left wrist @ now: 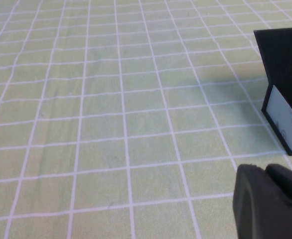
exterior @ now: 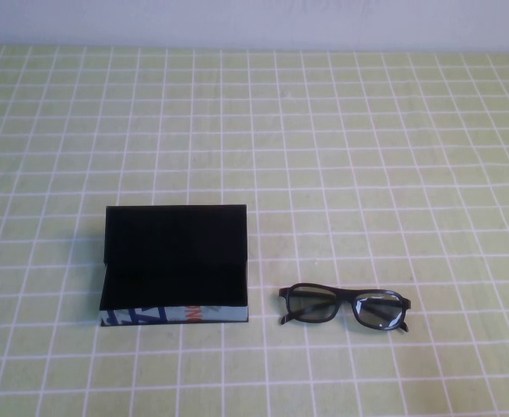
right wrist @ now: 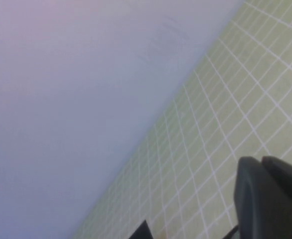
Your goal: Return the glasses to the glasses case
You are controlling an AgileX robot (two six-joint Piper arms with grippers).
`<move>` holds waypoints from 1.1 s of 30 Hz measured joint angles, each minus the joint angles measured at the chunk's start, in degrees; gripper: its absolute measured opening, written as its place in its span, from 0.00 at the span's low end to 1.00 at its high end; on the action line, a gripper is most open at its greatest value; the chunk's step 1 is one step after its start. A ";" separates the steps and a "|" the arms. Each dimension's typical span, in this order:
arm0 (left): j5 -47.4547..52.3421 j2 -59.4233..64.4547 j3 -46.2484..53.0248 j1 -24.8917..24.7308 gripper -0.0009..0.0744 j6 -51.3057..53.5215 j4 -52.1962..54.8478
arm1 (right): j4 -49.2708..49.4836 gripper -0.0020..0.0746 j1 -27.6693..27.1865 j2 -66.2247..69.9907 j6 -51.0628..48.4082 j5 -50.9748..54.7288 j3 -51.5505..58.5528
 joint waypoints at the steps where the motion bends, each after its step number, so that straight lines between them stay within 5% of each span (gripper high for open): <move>1: 0.00 0.00 0.00 0.00 0.01 0.00 0.00 | 0.61 0.01 0.00 0.00 -0.36 0.64 0.00; 7: 0.00 0.00 0.00 0.00 0.01 0.00 0.00 | -0.03 0.01 0.00 1.40 -1.05 12.70 -2.94; 18: 0.00 0.00 0.00 0.00 0.01 0.00 0.00 | -24.98 0.01 0.00 31.80 -8.32 45.09 -27.58; 28: 0.00 0.00 0.00 0.00 0.01 0.00 0.00 | -26.69 0.02 0.56 53.99 -24.26 49.93 -38.59; 33: 0.00 0.00 0.00 0.00 0.01 0.00 0.00 | -28.46 0.01 9.02 63.23 -28.85 49.29 -44.28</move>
